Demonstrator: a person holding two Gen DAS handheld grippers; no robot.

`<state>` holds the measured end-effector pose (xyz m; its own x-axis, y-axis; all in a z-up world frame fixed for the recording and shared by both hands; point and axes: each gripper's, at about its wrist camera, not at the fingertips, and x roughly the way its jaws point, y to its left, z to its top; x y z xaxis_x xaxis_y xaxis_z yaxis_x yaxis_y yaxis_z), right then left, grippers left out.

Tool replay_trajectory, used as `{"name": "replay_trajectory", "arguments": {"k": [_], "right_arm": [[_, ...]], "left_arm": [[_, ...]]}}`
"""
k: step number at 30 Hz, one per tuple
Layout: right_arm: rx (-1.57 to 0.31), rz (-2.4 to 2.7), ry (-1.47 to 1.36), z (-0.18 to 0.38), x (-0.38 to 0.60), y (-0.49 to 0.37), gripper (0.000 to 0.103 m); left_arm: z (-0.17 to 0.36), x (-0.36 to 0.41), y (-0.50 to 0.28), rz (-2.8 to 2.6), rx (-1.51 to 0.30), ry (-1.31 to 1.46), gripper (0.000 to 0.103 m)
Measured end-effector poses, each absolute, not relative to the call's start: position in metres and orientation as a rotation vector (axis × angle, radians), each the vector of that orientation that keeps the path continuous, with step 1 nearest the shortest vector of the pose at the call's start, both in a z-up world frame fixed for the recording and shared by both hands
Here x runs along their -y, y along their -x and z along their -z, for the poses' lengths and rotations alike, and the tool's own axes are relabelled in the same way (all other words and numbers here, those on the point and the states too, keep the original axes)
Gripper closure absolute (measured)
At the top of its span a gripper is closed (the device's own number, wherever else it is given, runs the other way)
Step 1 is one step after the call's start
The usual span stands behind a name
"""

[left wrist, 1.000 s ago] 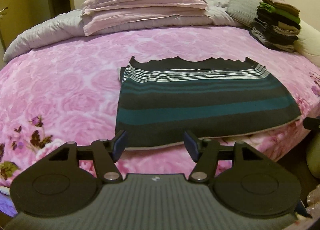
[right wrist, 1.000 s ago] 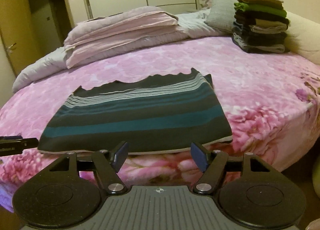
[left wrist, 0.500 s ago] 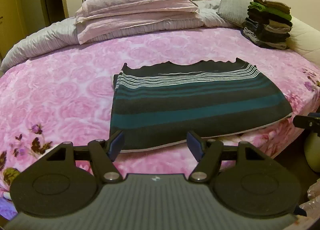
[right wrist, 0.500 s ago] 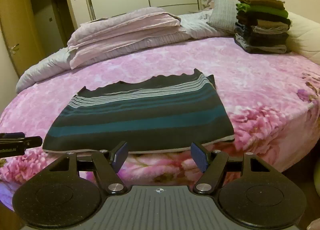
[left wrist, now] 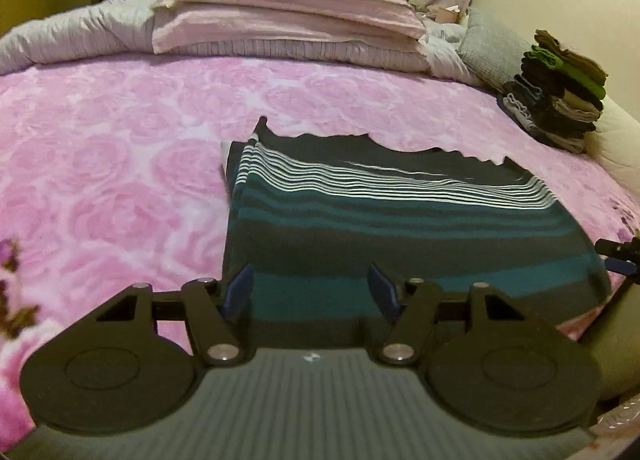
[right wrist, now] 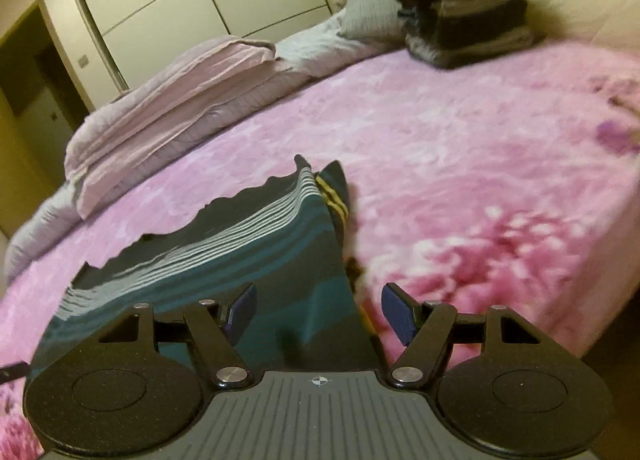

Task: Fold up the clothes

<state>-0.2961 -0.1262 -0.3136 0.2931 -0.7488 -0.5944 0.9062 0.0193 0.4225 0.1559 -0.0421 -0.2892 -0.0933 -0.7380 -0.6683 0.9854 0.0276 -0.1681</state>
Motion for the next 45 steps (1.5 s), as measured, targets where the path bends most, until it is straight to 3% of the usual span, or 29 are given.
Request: {"name": "replay_trajectory", "arguments": {"k": [2, 6, 12, 15, 20, 23, 28, 31, 34, 37, 39, 45], "right_arm": [[-0.183, 1.248, -0.973, 0.334, 0.141, 0.310, 0.037], [-0.060, 1.114, -1.087, 0.347, 0.146, 0.333, 0.037], [-0.013, 1.001, -1.227, 0.353, 0.154, 0.345, 0.054], [-0.053, 1.012, -1.252, 0.350, 0.159, 0.340, 0.074], [-0.292, 1.234, -1.158, 0.306, 0.163, 0.298, 0.082], [-0.481, 1.415, -0.955, 0.265, 0.158, 0.241, 0.083], [-0.741, 1.472, -0.349, 0.201, 0.123, 0.077, 0.083], [-0.857, 1.359, -0.063, 0.214, 0.088, -0.021, 0.083], [-0.976, 1.246, 0.134, 0.265, 0.056, -0.089, 0.081], [-1.093, 1.117, 0.192, 0.320, 0.034, -0.120, 0.073], [-1.085, 1.133, 0.289, 0.326, 0.021, -0.122, 0.070], [-0.871, 0.929, -0.009, 0.246, 0.001, -0.070, 0.056]], "left_arm": [[0.302, 0.056, -0.164, 1.516, -0.770, -0.433, 0.050], [0.313, 0.066, -0.176, 1.535, -0.845, -0.381, 0.048], [0.314, 0.068, -0.194, 1.581, -0.920, -0.310, 0.048], [0.312, 0.069, -0.206, 1.589, -0.988, -0.244, 0.048], [0.298, 0.061, -0.226, 1.592, -1.012, -0.170, 0.049], [0.290, 0.051, -0.250, 1.555, -0.991, -0.126, 0.048], [0.298, 0.026, -0.298, 1.427, -1.013, -0.075, 0.048], [0.309, 0.007, -0.320, 1.369, -1.070, -0.028, 0.048], [0.317, -0.010, -0.333, 1.341, -1.097, -0.001, 0.048], [0.325, -0.023, -0.341, 1.316, -1.133, 0.022, 0.049], [0.327, -0.029, -0.341, 1.306, -1.146, 0.016, 0.050], [0.311, -0.035, -0.319, 1.376, -1.125, 0.033, 0.050]]}}
